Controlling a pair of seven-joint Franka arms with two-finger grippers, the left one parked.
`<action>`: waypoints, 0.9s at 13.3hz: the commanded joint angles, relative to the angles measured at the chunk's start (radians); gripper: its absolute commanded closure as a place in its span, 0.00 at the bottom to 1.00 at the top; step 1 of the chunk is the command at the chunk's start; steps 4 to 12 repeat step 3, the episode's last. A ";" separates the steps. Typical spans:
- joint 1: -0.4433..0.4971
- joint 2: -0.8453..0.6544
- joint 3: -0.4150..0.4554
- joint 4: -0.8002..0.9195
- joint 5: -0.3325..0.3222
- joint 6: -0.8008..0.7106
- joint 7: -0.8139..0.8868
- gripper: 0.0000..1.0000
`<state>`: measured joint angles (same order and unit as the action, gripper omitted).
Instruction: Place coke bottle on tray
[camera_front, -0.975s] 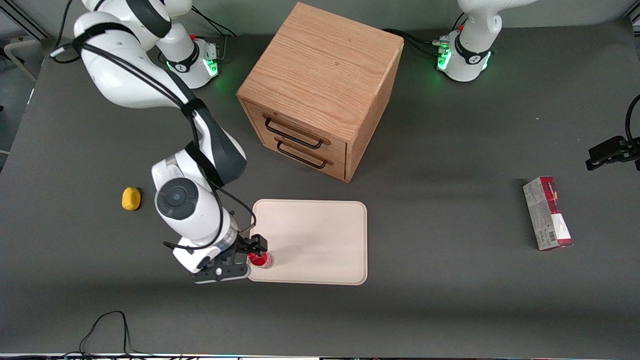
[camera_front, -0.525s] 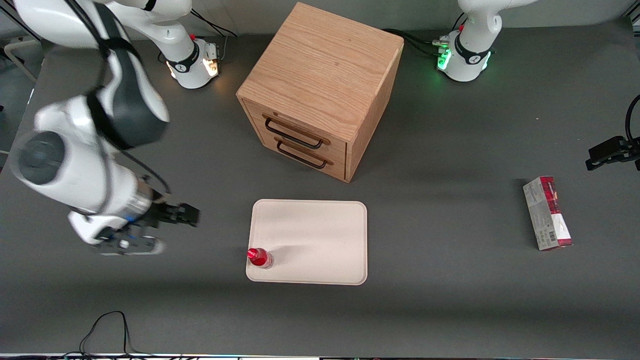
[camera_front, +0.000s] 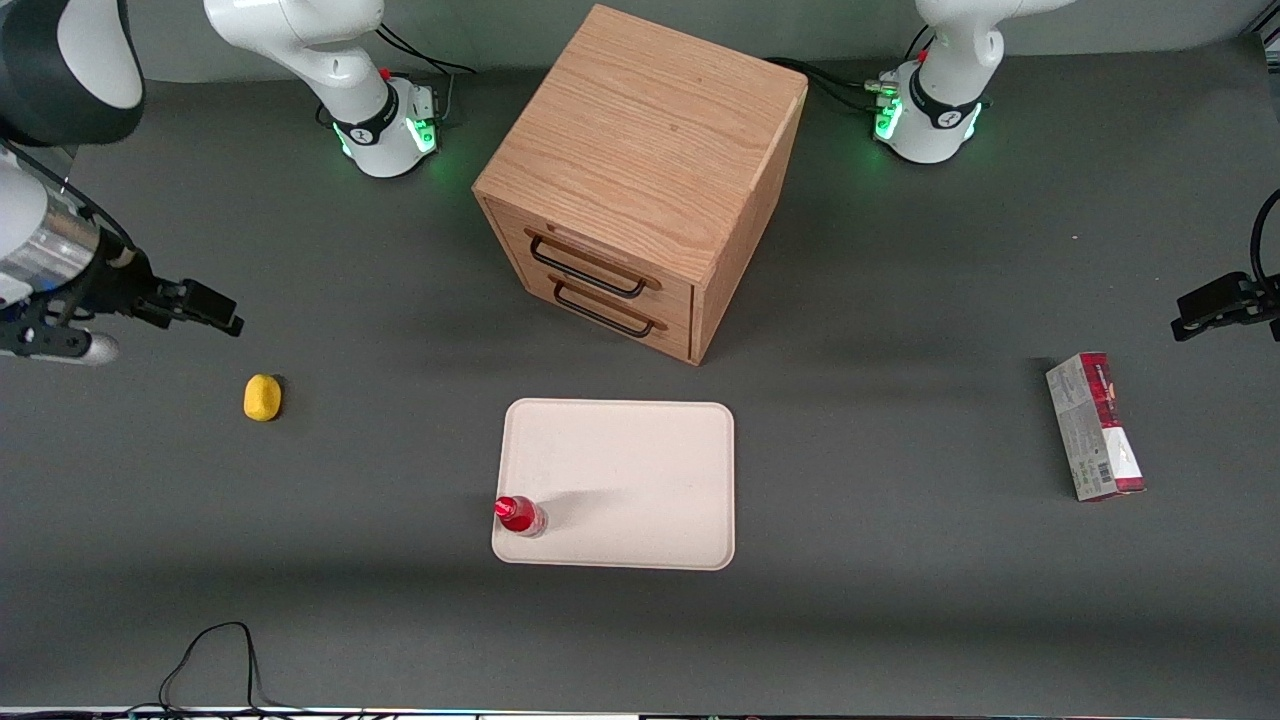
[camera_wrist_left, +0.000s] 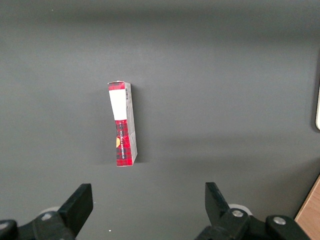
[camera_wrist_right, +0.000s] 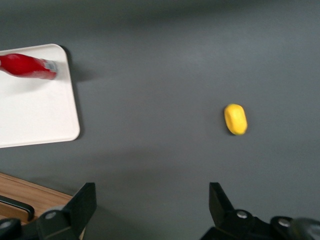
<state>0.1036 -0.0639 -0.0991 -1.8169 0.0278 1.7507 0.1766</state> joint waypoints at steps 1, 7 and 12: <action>0.013 -0.010 -0.008 -0.013 -0.025 0.004 -0.008 0.00; 0.010 -0.001 -0.007 0.005 -0.022 0.004 -0.009 0.00; 0.010 -0.001 -0.007 0.005 -0.022 0.004 -0.009 0.00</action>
